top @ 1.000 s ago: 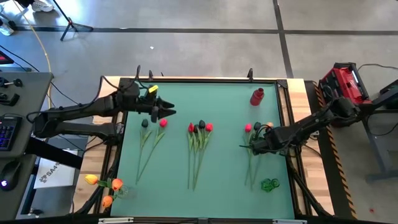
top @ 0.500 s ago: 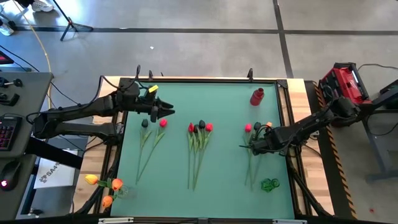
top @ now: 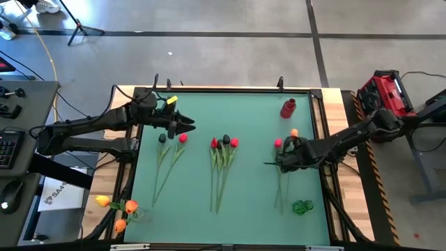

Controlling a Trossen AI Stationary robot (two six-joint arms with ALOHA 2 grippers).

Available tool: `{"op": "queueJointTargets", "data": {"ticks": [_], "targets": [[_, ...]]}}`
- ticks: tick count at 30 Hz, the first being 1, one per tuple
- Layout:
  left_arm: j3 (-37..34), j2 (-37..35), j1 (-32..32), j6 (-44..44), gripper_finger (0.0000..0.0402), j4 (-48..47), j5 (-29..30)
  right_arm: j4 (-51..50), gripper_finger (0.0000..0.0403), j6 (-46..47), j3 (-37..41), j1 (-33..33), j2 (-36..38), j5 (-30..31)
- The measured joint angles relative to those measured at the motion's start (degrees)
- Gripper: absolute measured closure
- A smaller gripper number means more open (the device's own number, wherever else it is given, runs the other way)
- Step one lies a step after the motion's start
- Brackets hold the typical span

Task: Sort flowers into vase by color
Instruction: Put the orange tulip into the transparent vase

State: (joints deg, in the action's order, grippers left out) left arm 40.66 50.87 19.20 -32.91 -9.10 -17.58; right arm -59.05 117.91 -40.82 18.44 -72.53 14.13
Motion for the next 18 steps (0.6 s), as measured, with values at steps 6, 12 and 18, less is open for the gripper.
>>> {"op": "queueJointTargets", "data": {"ticks": [6,12,18], "targets": [[0.0,0.0,-0.2,0.1,0.0167,0.5,0.1,-2.2,0.0402,-11.1,-9.4,0.0,0.0,11.8],[0.0,3.7,-2.7,0.0,0.0167,10.4,-0.3,9.7,0.0402,-32.1,-16.0,-0.6,0.1,25.0],[0.1,10.0,-4.9,-4.2,0.0167,25.6,-0.7,32.1,0.0403,-58.9,-17.3,-2.7,0.1,25.4]]}}
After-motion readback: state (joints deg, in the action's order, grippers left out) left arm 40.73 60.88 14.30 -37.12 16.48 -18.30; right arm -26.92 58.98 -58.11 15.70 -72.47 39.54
